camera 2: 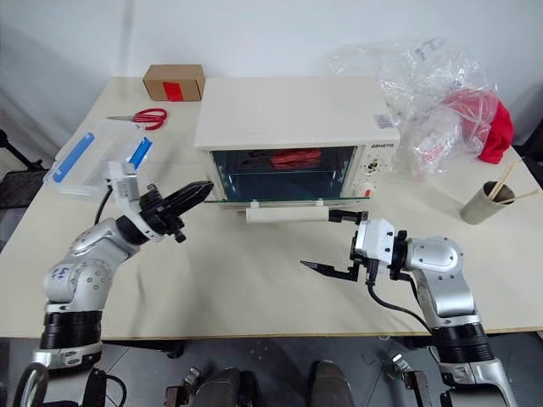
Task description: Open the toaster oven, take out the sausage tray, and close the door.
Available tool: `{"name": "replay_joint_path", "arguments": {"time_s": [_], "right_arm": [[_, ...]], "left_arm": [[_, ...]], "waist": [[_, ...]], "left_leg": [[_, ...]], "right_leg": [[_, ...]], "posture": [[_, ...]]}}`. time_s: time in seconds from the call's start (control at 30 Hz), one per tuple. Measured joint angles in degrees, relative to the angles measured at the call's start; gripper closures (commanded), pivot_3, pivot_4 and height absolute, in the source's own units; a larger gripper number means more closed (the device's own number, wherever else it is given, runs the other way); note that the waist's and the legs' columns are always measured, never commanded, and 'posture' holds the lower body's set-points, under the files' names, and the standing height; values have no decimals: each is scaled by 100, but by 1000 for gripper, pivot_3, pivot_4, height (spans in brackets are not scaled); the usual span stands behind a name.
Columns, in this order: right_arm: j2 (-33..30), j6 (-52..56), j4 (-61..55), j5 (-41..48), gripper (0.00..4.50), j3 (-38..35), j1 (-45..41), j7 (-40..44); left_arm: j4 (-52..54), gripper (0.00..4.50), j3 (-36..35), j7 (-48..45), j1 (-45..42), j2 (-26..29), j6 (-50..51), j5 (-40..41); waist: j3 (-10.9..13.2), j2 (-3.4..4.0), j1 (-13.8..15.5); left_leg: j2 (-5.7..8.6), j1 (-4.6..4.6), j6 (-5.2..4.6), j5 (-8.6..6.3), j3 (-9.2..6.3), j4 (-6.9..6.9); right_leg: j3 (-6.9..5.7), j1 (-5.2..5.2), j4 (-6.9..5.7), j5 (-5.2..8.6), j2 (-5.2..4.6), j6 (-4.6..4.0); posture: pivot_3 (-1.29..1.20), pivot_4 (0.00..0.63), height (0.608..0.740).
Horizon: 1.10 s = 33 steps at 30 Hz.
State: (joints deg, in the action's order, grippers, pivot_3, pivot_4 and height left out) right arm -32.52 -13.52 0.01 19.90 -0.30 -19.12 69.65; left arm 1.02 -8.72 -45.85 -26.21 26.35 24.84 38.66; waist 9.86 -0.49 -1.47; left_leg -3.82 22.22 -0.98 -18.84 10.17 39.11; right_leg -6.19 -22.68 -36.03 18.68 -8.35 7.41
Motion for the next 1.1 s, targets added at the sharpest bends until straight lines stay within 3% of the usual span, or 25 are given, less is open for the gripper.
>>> {"name": "replay_joint_path", "arguments": {"time_s": [0.37, 0.5, 0.67, 0.83, 0.97, 1.0, 1.1], "right_arm": [[-514, -445, 82, -103, 0, -1204, 2077, -703], [-872, -409, 236, -70, 0, -1984, 2921, -884], [-1323, 196, -266, 228, 0, -2434, 2952, -1017], [-1631, 809, -1226, 253, 0, -1993, 2251, -1102], [-1582, 1140, -1638, -601, 0, -1105, 1437, -1614], [-1443, 1296, -1716, -914, 0, -788, 1091, -1831], [-564, 1347, -1581, -1964, 0, 304, 28, -2585]], "left_arm": [[-207, 4453, 369, -483, 97, -91, -163, -339], [-344, 4453, 602, -646, 337, 59, -790, -959], [-838, 4453, 657, -689, 619, 28, -1541, -1441], [-994, 4453, 731, -862, 735, 15, -2010, -1646], [-1070, 4453, 674, -890, 836, -64, -2278, -1643], [-1063, 4453, 606, -910, 906, -69, -2331, -1604], [-905, 3904, 365, -949, 1100, -65, -2277, -1346]], "waist": [[2, -3, 158], [1, -2, 157], [1, -2, 57], [1, -2, 84], [1, -2, 126], [1, -3, 123], [0, -4, 55]], "left_leg": [[2, -1, -1, 0, -3, 8], [3, -5, -1, 0, -2, 6], [-4, -15, -1, 7, 1, 7], [-2, -13, -1, 7, -2, 9], [0, -6, -2, 7, 0, 11], [-1, -6, -2, 7, -1, 12], [-5, -2, 1, 8, 0, 12]], "right_leg": [[2, 12, 9, -1, -1, 3], [3, 15, 13, -1, -1, 3], [9, 14, 8, -1, 0, 2], [7, 14, 3, -1, -3, 2], [6, 9, 2, -1, -8, 2], [4, 9, 0, -1, -8, 2], [2, 0, -8, -1, -6, 2]], "posture": [[0, 150, 740], [0, 150, 740], [0, 150, 740], [0, 150, 740], [0, 150, 740], [0, 150, 740], [0, 150, 740]]}}
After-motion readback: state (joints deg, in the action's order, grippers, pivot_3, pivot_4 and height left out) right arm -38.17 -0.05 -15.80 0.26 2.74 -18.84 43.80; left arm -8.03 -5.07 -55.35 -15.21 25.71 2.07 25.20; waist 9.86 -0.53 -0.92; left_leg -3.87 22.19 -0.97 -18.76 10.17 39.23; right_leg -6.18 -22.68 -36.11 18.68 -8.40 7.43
